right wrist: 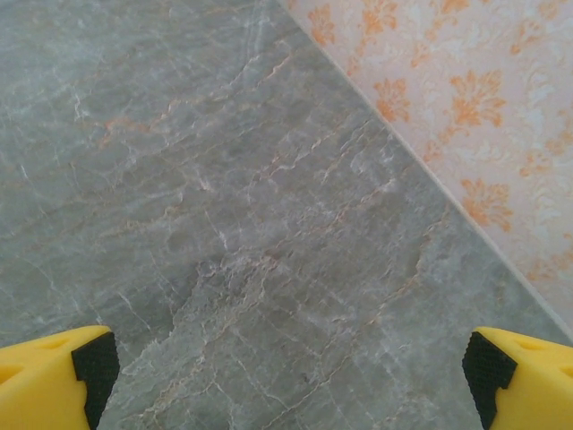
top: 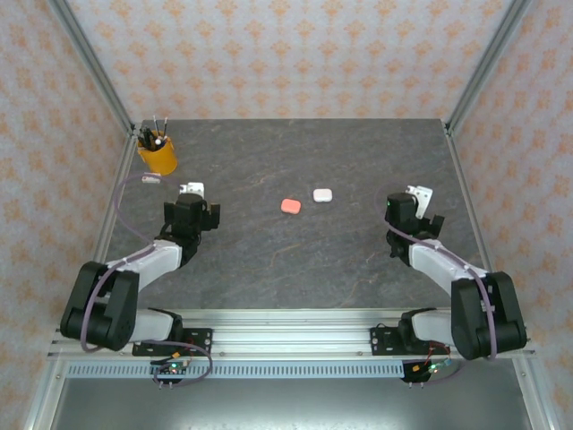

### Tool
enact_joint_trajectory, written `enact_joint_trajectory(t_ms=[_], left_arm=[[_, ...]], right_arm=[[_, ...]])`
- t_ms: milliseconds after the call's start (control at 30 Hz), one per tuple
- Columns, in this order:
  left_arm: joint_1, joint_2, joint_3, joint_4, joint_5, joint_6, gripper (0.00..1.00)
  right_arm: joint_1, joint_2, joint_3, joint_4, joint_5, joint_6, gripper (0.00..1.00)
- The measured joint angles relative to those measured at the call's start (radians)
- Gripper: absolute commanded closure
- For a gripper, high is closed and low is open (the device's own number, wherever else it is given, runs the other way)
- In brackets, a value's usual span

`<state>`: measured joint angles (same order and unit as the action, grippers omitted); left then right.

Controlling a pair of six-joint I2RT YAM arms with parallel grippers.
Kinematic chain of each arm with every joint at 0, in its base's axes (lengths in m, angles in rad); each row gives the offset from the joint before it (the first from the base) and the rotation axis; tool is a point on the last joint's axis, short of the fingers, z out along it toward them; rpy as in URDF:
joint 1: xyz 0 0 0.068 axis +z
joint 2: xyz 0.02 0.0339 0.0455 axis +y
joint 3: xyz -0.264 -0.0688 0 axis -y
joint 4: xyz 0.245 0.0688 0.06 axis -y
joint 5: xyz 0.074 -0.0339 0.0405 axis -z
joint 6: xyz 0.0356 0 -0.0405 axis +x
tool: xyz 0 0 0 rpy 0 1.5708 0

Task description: Insert the wireless bluetooth earbuds into the charging case

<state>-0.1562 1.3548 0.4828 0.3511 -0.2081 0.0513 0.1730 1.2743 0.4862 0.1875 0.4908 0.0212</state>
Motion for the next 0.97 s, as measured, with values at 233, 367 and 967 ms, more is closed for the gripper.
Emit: enact_joint_trajectory(t_ms=[233, 367, 967], left_arm=[[0.111, 0.133, -0.044, 0.254, 0.135, -0.008, 0.00], [0.145, 0.142, -0.050, 0.310, 0.184, -0.020, 0.00], [0.144, 0.142, -0.050, 0.357, 0.228, -0.027, 0.00]], right_arm=[[-0.072, 0.107, -0.109, 0.394, -0.169, -0.060, 0.00], [-0.108, 0.261, -0.097, 0.534, -0.256, -0.058, 0.01], [-0.142, 0.264, -0.065, 0.561, -0.417, -0.060, 0.01]])
